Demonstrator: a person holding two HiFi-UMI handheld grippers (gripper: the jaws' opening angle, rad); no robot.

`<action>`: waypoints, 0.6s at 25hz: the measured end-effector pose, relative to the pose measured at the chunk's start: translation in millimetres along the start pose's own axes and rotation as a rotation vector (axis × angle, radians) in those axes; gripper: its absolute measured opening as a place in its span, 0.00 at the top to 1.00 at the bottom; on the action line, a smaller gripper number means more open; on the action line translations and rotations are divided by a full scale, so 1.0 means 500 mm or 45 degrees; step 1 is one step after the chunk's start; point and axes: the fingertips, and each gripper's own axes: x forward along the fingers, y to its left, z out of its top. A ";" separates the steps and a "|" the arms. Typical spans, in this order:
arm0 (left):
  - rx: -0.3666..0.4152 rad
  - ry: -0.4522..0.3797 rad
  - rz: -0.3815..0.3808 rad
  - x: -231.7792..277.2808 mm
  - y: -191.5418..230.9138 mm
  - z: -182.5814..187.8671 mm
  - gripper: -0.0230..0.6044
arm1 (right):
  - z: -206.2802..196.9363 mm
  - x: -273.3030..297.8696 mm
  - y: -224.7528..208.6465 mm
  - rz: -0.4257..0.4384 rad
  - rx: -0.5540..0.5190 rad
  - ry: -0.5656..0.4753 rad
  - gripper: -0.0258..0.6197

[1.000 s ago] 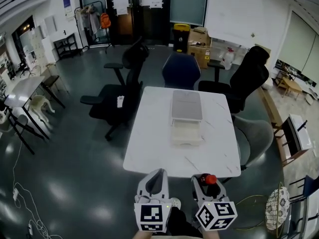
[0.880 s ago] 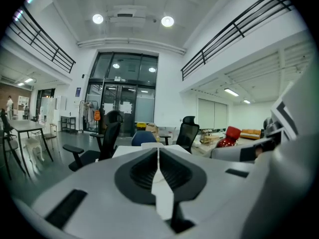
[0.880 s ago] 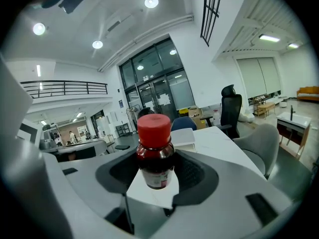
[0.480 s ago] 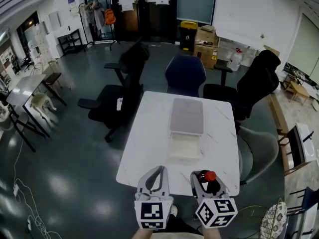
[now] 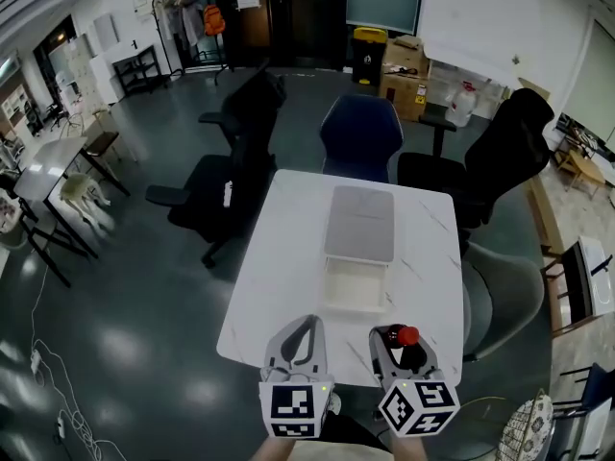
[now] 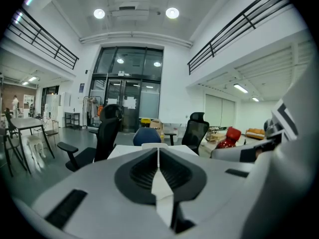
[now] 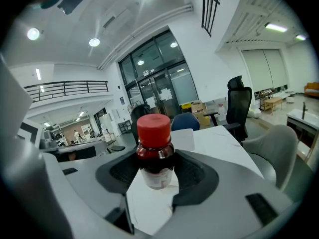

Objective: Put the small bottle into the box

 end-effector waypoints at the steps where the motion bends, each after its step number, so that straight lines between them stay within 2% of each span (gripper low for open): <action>1: 0.002 0.005 -0.005 0.008 0.000 0.000 0.93 | 0.000 0.007 -0.004 -0.003 0.005 0.004 0.60; 15: 0.024 0.050 -0.090 0.184 0.041 0.023 0.93 | 0.042 0.159 -0.053 -0.078 0.037 0.037 0.60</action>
